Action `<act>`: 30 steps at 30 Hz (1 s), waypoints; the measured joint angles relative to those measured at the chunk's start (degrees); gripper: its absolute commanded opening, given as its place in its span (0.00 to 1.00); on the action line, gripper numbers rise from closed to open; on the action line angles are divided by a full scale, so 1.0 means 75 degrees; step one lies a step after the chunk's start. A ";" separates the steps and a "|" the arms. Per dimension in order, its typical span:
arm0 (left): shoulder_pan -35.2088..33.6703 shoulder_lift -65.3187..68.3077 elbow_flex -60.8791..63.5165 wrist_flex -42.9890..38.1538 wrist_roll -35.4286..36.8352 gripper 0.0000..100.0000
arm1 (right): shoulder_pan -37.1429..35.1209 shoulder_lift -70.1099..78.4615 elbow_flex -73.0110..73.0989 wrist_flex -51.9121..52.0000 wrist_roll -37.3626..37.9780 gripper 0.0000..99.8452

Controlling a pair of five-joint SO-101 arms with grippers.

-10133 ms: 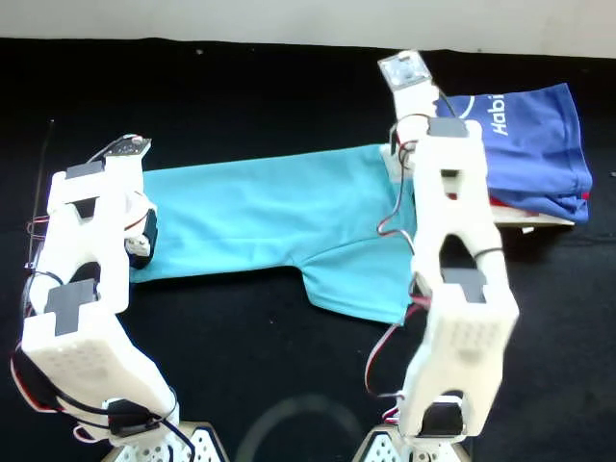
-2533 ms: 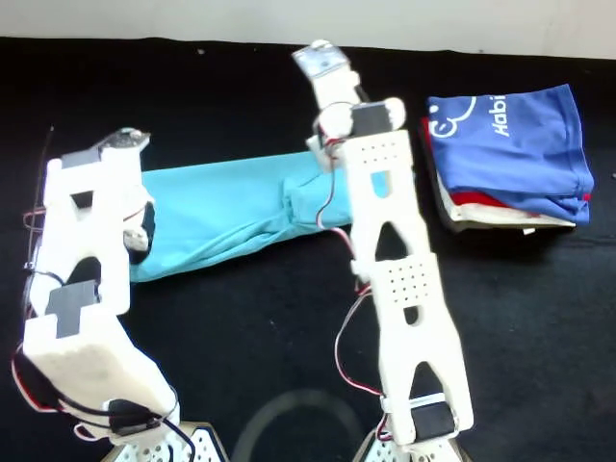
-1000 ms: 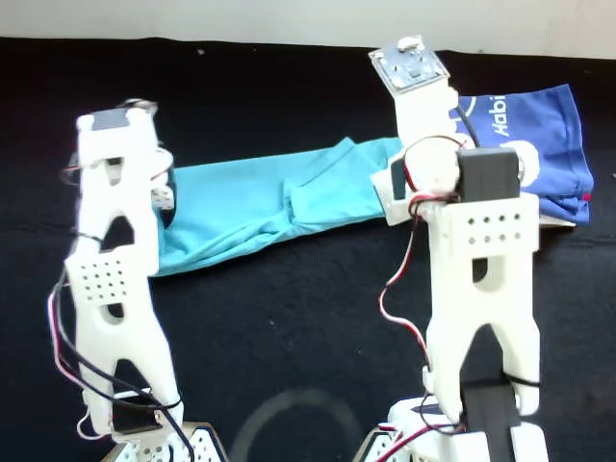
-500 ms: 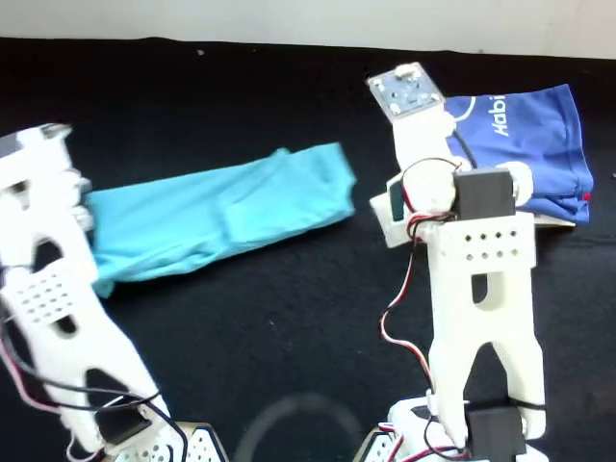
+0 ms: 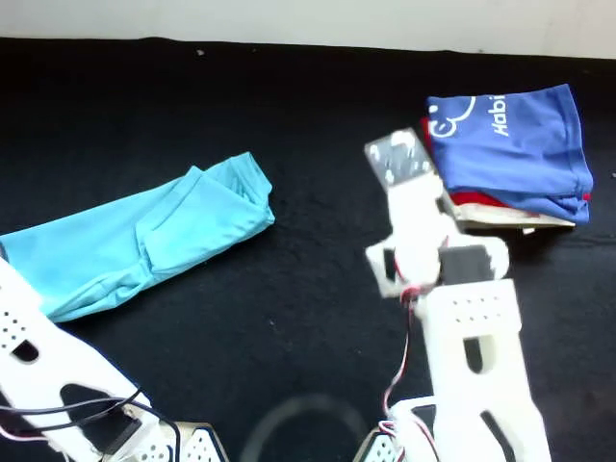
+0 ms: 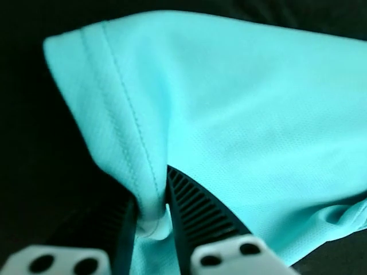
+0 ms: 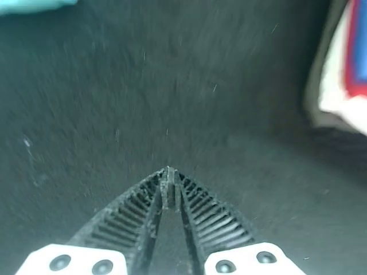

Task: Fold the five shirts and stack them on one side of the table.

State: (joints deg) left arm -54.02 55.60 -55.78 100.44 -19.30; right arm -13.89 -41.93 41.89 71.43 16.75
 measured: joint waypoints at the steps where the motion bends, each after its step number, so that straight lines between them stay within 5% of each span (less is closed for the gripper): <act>1: 0.0117 0.0000 0.0047 0.0000 0.0000 0.01 | 0.0000 -0.0152 0.0492 -0.0164 0.0000 0.01; 17: 0.3751 -0.4794 0.3657 0.0012 0.0762 0.01 | 0.0000 -0.0844 0.5322 -0.3704 0.0000 0.01; 30: 0.6810 -0.5181 0.3798 -0.0762 0.1711 0.01 | 0.0012 -0.1008 0.5990 -0.4431 0.0000 0.01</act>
State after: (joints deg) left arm -2.95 16.75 -27.30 94.73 -6.46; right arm -13.80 -49.49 86.81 38.20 16.75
